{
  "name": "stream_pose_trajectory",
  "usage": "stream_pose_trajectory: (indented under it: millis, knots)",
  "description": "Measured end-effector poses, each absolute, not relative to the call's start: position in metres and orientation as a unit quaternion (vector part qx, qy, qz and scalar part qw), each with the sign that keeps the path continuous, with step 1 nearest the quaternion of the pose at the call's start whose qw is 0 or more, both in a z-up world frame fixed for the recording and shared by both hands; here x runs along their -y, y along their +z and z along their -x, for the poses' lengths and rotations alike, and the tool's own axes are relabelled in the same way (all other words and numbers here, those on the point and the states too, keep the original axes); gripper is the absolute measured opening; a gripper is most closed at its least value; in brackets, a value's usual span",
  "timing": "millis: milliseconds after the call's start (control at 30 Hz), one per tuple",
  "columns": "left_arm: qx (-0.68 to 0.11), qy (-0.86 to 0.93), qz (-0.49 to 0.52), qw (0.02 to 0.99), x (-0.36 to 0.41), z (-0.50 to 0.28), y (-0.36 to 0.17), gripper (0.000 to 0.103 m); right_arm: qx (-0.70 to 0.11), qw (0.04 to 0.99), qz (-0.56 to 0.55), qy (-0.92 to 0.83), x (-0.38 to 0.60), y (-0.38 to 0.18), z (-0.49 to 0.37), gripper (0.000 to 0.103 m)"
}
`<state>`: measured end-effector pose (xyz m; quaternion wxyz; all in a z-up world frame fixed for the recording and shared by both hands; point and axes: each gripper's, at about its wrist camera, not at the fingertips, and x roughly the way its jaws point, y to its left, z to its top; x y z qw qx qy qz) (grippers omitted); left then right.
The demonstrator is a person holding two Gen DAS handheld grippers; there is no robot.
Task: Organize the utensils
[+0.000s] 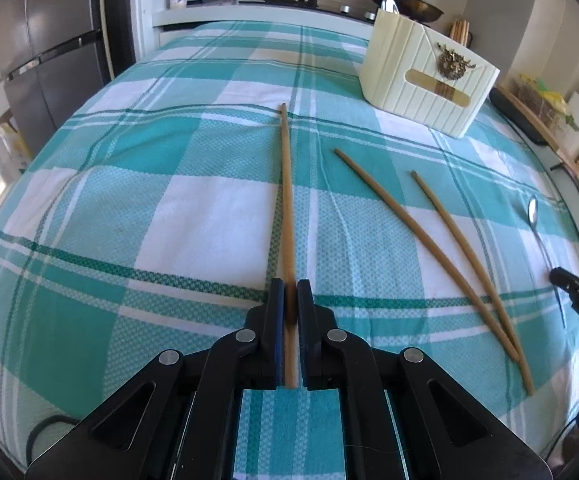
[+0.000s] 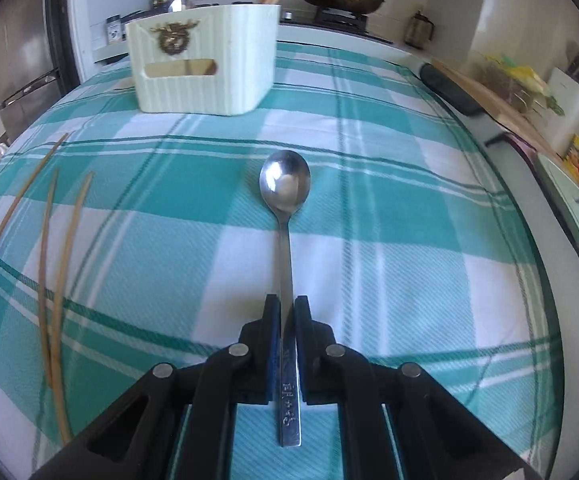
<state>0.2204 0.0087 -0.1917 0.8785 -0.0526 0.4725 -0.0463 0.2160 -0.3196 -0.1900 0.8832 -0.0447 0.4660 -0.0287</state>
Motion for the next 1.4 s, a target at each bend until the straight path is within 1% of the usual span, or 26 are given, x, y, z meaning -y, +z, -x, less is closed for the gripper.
stream_pose_trajectory:
  millis: [100,133,167,200,233,267,300,400,633,800,833,933,1033,1067,1400]
  knots:
    - [-0.485,-0.063,0.049,0.871,-0.008,-0.212,-0.189,0.006,-0.469,0.881,0.034,-0.050,0.344,-0.189,-0.199,0.008]
    - [-0.490,-0.069,0.052,0.868,-0.009,-0.211,-0.188,0.010,-0.464,0.883,0.029,-0.057,0.351,-0.187,-0.194,0.009]
    - [-0.494,-0.078,0.054,0.864,-0.008,-0.211,-0.187,0.022,-0.458,0.887,0.025,-0.059,0.355,-0.187,-0.192,0.011]
    - [-0.495,-0.086,0.053,0.863,-0.008,-0.211,-0.186,0.032,-0.454,0.889,0.024,-0.059,0.359,-0.186,-0.189,0.016]
    - [-0.494,-0.090,0.050,0.863,-0.007,-0.213,-0.184,0.058,-0.452,0.890,0.022,-0.058,0.361,-0.186,-0.187,0.041]
    - [-0.490,-0.088,0.042,0.866,-0.006,-0.215,-0.182,0.075,-0.446,0.893,0.015,-0.056,0.364,-0.186,-0.186,0.058]
    - [-0.485,-0.082,0.033,0.870,-0.005,-0.218,-0.180,0.078,-0.439,0.897,0.007,-0.052,0.365,-0.185,-0.185,0.060]
    - [-0.482,-0.081,0.005,0.872,0.002,-0.229,-0.177,0.078,-0.434,0.900,-0.007,-0.037,0.364,-0.185,-0.189,0.059]
    - [-0.477,-0.035,-0.062,0.876,0.011,-0.254,-0.188,0.078,-0.440,0.897,0.001,-0.027,0.354,-0.197,-0.201,0.060]
    - [-0.455,-0.040,-0.055,0.888,0.014,-0.259,-0.192,0.078,-0.438,0.899,-0.005,-0.022,0.355,-0.198,-0.201,0.062]
    - [-0.454,-0.046,-0.051,0.888,0.015,-0.260,-0.194,0.080,-0.438,0.899,-0.003,-0.022,0.355,-0.199,-0.201,0.063]
    - [-0.464,-0.055,-0.022,0.884,0.013,-0.264,-0.198,0.094,-0.438,0.899,0.000,-0.023,0.353,-0.199,-0.202,0.064]
    - [-0.470,-0.051,-0.025,0.881,0.013,-0.264,-0.200,0.101,-0.438,0.899,-0.001,-0.023,0.352,-0.199,-0.202,0.064]
    - [-0.472,-0.048,-0.025,0.880,0.012,-0.264,-0.201,0.103,-0.438,0.899,-0.001,-0.023,0.352,-0.199,-0.202,0.064]
    - [-0.470,-0.044,-0.025,0.881,0.013,-0.262,-0.201,0.103,-0.439,0.898,0.000,-0.022,0.353,-0.200,-0.204,0.067]
